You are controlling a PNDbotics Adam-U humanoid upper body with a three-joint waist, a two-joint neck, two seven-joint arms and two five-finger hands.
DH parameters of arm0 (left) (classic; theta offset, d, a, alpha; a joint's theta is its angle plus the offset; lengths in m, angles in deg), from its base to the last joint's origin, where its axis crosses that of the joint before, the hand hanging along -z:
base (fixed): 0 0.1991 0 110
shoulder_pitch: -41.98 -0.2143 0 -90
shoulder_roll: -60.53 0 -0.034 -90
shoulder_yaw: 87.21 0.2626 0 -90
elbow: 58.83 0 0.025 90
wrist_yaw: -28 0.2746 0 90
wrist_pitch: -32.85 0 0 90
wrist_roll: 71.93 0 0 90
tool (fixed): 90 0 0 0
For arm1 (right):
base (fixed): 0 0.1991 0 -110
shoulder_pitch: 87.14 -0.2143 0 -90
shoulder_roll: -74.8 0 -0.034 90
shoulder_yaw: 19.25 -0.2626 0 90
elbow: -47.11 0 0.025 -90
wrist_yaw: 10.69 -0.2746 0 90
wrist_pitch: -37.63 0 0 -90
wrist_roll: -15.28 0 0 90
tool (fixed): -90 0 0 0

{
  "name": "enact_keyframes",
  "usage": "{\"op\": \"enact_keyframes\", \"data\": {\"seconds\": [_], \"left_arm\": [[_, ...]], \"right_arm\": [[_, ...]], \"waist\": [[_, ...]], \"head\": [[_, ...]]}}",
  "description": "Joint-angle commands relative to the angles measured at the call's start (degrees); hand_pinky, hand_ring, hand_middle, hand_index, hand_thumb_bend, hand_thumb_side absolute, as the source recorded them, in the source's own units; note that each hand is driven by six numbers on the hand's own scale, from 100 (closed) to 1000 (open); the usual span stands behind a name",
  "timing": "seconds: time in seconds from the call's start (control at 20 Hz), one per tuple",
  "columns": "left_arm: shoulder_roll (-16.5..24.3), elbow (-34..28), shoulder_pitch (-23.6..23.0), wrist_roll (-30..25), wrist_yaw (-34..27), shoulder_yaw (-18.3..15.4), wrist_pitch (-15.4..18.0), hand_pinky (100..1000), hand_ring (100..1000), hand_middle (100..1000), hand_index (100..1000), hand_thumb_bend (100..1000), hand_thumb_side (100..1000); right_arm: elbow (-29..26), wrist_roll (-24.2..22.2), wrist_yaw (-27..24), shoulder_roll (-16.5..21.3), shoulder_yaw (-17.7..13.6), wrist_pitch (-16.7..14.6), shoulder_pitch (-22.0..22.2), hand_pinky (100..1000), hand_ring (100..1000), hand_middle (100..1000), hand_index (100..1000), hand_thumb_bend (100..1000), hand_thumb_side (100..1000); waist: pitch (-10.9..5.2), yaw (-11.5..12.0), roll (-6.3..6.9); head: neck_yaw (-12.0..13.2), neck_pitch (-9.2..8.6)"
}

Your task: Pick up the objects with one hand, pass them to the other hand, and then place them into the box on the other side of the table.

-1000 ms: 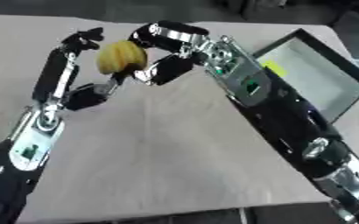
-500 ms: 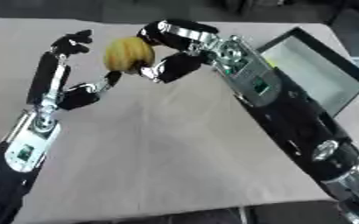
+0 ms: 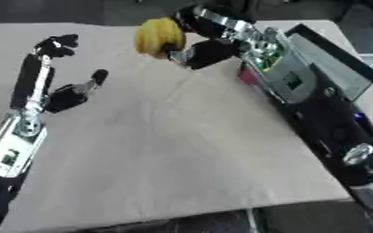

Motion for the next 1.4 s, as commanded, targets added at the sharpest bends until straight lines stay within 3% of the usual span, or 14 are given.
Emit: {"op": "enact_keyframes", "data": {"seconds": [0.05,0.1,0.6,0.95,1.4], "left_arm": [[2.6,-1.7,0.4,-0.4,-0.8,-0.8,0.1,752,670,681,849,517,569],[3.1,-1.8,0.2,-0.6,-0.9,-0.9,0.3,749,664,677,847,500,534],[5.3,-4.0,-1.0,-1.5,-3.6,-1.6,0.5,744,653,671,841,464,510],[6.0,-5.4,-1.3,-1.3,-5.4,-1.9,0.0,742,648,666,829,449,498],[6.1,-7.1,-1.2,-1.2,-6.5,-1.9,0.2,741,646,664,827,444,490]], "right_arm": [[-1.6,1.6,-1.5,3.5,-2.8,0.4,1.0,1000,884,561,620,100,100],[-1.8,2.0,-2.2,4.2,-3.7,0.6,2.1,1000,889,567,625,100,100],[-2.6,7.9,-8.5,10.9,-11.5,1.8,9.6,1000,896,579,638,100,100],[1.1,12.4,-10.2,14.9,-16.0,0.6,13.7,1000,894,582,640,100,100],[9.5,15.8,-8.7,17.0,-18.4,-2.0,15.9,1000,896,596,650,100,100]], "waist": [[-1.37,-0.3,0.26],[-1.31,-0.4,0.36],[-0.87,-0.7,1.28],[-0.75,-0.8,1.6],[-0.36,-0.6,2.17]], "head": [[-0.1,0.35],[-0.3,0.29],[-1.6,-0.23],[-3.3,-1.08],[-6.5,-2.78]]}}
